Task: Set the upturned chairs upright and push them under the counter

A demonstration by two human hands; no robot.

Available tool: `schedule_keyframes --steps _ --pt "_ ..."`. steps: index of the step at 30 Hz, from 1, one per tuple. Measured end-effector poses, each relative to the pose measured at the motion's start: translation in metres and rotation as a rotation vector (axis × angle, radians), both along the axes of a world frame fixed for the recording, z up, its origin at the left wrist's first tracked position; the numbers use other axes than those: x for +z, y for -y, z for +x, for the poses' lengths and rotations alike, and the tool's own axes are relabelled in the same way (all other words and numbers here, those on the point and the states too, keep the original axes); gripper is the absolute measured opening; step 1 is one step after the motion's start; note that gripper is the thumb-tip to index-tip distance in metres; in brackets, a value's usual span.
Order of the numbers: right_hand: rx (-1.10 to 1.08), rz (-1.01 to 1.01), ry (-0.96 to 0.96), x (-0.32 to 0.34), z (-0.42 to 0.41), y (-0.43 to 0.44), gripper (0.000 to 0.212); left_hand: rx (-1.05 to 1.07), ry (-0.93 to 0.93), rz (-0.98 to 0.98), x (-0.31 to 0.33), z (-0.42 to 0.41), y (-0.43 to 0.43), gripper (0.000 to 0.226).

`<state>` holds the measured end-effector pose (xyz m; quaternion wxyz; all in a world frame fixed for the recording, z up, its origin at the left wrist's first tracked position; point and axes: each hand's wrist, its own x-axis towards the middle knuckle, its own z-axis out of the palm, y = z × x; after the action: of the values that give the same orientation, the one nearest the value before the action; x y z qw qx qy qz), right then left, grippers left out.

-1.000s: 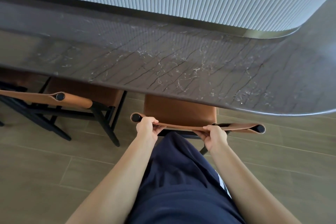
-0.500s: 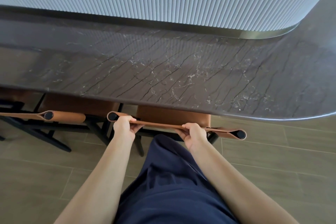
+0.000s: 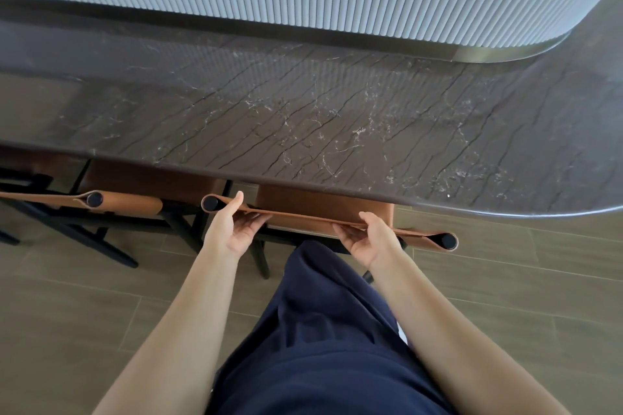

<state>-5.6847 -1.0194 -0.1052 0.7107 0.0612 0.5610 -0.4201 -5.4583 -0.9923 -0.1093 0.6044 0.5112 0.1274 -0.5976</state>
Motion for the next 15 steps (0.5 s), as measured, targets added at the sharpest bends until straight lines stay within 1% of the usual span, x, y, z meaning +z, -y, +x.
schedule_keyframes --steps 3,8,11,15 --pt "-0.057 0.024 0.008 0.000 -0.018 -0.002 0.020 -0.009 0.002 0.022 -0.001 0.000 -0.003 0.018" --pt "-0.126 0.007 -0.043 -0.007 -0.045 -0.004 0.036 -0.070 0.103 0.079 0.000 -0.010 0.004 0.009" --pt "-0.130 -0.008 -0.034 -0.008 -0.049 -0.005 0.034 -0.055 0.137 0.086 -0.003 -0.012 0.004 0.006" --pt "-0.117 -0.011 -0.023 -0.009 -0.050 -0.005 0.027 -0.056 0.132 0.044 -0.005 -0.010 0.000 0.009"
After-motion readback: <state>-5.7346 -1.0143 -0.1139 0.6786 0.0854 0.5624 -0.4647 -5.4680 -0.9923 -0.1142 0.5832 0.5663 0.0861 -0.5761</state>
